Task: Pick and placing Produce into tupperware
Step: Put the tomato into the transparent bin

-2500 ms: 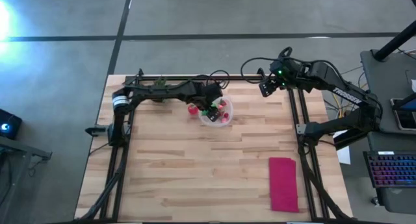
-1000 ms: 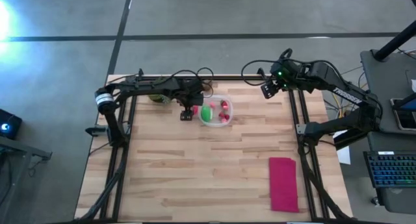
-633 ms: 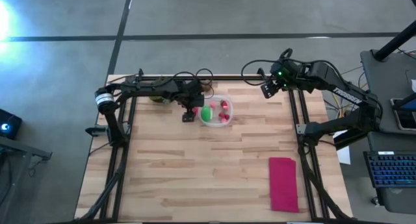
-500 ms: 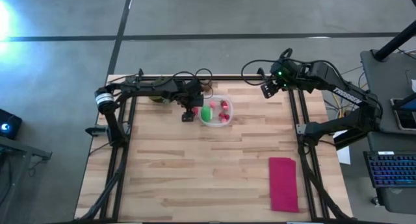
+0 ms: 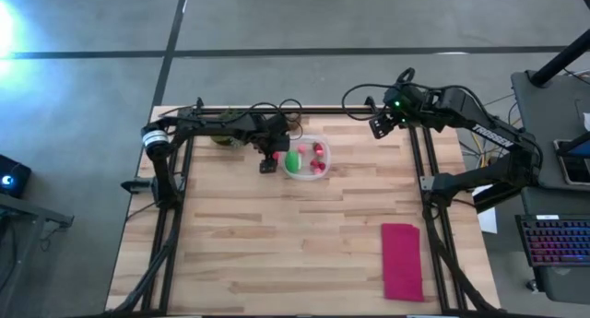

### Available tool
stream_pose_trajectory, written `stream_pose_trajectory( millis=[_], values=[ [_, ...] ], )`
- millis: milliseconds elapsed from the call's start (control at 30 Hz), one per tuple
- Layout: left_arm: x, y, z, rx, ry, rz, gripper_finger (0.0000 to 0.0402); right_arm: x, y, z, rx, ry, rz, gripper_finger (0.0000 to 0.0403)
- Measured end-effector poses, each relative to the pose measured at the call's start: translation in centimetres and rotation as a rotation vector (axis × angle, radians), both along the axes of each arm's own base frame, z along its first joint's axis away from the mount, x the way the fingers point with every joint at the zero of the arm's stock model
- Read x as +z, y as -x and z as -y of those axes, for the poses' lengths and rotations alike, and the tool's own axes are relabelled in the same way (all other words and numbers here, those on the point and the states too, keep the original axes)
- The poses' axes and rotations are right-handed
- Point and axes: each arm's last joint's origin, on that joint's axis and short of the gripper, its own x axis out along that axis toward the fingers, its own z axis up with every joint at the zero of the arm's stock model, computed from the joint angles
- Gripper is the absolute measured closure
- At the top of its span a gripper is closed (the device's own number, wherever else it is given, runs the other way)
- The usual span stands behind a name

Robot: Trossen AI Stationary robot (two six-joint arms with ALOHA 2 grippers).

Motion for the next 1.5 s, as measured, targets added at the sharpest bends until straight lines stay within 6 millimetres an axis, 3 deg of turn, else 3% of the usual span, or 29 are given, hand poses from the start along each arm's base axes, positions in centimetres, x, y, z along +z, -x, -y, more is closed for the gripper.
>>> stream_pose_trajectory(
  millis=[400, 900, 1233, 1500],
  values=[
    [-1.7, 1.3, 0.1, 0.019, 0.012, -0.070, 0.0117, 0.0, 0.0, 0.0, -0.003, 0.000, 0.003, 0.0165],
    [-1.7, 0.7, -0.2, 0.073, -0.015, -0.008, 0.0117, 0.1, -0.1, 0.0, -0.007, 0.003, 0.016, 0.0165],
    [-1.7, 0.7, -0.2, 0.077, -0.025, -0.006, 0.0170, 0.1, -0.1, 0.0, -0.007, 0.003, 0.018, 0.0165],
    [-1.1, 0.7, -0.3, 0.113, -0.046, 0.007, 0.0172, 0.1, -0.1, 0.0, -0.007, 0.003, 0.018, 0.0165]
  ],
)
